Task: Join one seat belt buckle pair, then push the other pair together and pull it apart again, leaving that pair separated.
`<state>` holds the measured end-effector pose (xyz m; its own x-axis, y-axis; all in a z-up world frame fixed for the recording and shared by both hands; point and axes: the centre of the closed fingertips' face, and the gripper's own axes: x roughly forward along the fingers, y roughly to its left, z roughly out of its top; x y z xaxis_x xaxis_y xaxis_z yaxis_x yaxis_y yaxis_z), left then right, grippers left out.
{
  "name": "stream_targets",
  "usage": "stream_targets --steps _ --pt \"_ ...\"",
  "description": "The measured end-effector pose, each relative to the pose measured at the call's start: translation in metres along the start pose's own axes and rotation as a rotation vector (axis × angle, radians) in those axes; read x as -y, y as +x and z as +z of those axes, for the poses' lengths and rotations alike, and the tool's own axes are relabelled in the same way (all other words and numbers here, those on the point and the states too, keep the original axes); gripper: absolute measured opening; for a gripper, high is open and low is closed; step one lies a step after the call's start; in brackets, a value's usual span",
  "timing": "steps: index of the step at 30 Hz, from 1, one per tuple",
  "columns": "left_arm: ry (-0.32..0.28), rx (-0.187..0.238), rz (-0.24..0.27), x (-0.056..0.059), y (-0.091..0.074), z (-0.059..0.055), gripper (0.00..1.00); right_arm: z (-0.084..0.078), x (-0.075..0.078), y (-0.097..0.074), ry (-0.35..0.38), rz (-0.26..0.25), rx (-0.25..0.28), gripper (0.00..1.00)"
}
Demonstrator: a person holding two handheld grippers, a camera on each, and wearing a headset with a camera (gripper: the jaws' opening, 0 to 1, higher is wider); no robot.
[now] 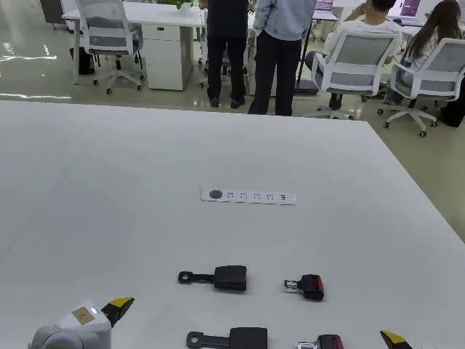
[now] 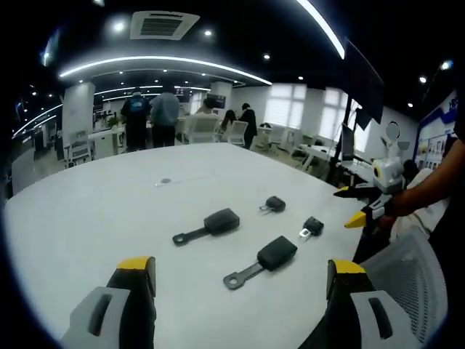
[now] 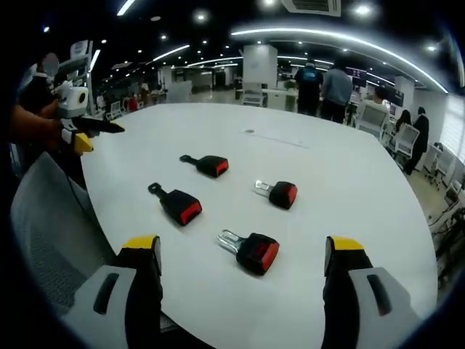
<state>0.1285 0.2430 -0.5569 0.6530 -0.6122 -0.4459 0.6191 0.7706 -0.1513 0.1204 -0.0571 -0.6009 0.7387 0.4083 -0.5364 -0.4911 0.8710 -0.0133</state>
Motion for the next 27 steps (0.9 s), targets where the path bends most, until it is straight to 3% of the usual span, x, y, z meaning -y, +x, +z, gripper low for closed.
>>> stream_targets --steps 27 --pt "0.004 -0.007 -0.002 -0.0017 0.0011 -0.0015 1.00 -0.0008 -0.0013 -0.0001 0.001 0.007 -0.005 0.94"
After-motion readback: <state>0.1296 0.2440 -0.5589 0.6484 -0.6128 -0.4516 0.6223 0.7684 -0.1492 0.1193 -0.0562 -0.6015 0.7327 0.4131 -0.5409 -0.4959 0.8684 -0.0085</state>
